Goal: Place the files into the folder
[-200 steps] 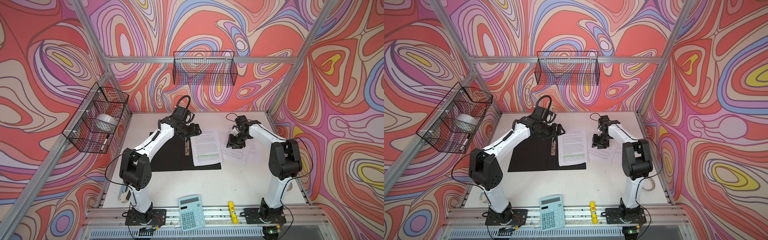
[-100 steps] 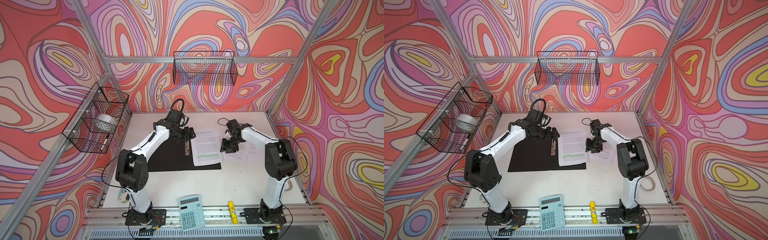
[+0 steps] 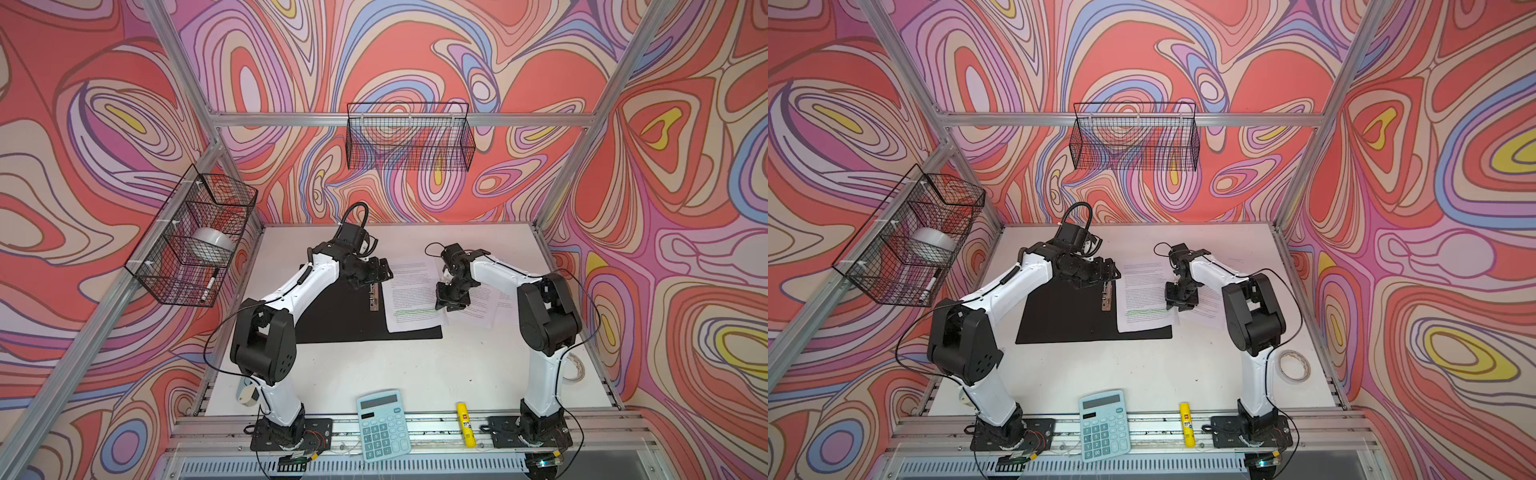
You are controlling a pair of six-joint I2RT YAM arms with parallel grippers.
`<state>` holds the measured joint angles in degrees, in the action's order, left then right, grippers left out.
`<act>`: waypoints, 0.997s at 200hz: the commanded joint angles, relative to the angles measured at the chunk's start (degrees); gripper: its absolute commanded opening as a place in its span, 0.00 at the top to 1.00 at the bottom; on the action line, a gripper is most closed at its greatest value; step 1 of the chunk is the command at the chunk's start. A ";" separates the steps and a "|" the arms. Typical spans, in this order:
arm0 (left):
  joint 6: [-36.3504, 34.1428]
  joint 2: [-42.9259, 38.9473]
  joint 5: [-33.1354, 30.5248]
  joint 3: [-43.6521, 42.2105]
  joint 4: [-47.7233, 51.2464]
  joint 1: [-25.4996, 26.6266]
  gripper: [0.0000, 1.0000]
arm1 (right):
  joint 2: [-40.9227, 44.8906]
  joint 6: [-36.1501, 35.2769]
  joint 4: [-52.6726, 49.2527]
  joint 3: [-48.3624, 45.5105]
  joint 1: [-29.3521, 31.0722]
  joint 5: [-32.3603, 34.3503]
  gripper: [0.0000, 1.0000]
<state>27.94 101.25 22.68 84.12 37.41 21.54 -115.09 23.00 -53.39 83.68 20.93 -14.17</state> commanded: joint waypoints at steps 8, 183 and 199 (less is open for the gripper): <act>0.84 0.25 0.67 0.61 -0.32 0.05 0.11 | -1.61 0.15 -1.50 1.70 0.63 1.46 0.57; 0.62 0.39 -0.19 0.09 -0.49 0.07 0.11 | -4.00 -1.21 -6.90 6.49 5.24 0.79 0.58; 0.62 0.27 -0.33 0.00 -0.57 0.05 0.11 | -4.25 -1.28 -7.04 6.50 5.50 0.68 0.58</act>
<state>28.32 101.27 22.87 84.12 37.26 21.54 -117.80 22.50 -59.02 88.95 25.65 -13.52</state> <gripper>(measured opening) 0.893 0.423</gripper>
